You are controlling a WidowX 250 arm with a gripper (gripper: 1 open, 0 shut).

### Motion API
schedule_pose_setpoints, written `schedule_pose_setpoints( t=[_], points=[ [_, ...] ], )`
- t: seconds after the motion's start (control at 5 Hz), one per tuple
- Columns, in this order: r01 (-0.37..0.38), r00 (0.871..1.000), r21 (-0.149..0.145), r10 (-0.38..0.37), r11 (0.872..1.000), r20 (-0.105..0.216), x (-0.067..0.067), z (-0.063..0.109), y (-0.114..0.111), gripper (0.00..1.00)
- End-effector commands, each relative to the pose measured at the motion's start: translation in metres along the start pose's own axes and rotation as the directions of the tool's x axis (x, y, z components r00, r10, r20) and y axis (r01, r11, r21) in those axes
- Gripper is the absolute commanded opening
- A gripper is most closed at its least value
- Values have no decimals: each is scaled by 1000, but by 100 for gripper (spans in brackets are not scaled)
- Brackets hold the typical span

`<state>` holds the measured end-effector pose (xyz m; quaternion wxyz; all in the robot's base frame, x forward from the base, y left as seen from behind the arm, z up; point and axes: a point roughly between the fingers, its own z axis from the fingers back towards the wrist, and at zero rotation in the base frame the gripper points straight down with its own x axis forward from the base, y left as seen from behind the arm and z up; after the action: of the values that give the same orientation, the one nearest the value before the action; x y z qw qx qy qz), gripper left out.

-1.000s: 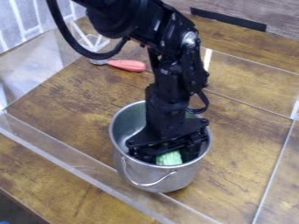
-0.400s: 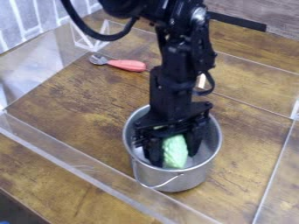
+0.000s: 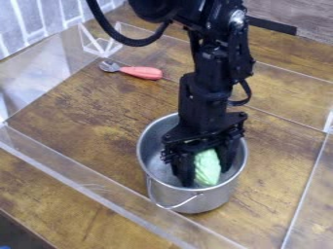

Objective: Remove the green object from the silver pot and put it on the table

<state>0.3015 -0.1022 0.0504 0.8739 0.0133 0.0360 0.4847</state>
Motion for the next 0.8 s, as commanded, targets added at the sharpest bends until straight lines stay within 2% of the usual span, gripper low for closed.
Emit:
schedule_pose_setpoints(
  t=[0.0, 0.4, 0.6],
  points=[
    [-33, 999, -50, 34, 998, 19, 14, 9, 3, 0],
    [-67, 997, -51, 69, 996, 27, 19, 5, 0, 0],
    [-13, 999, -47, 15, 999, 37, 17, -1, -8, 0]
  ],
)
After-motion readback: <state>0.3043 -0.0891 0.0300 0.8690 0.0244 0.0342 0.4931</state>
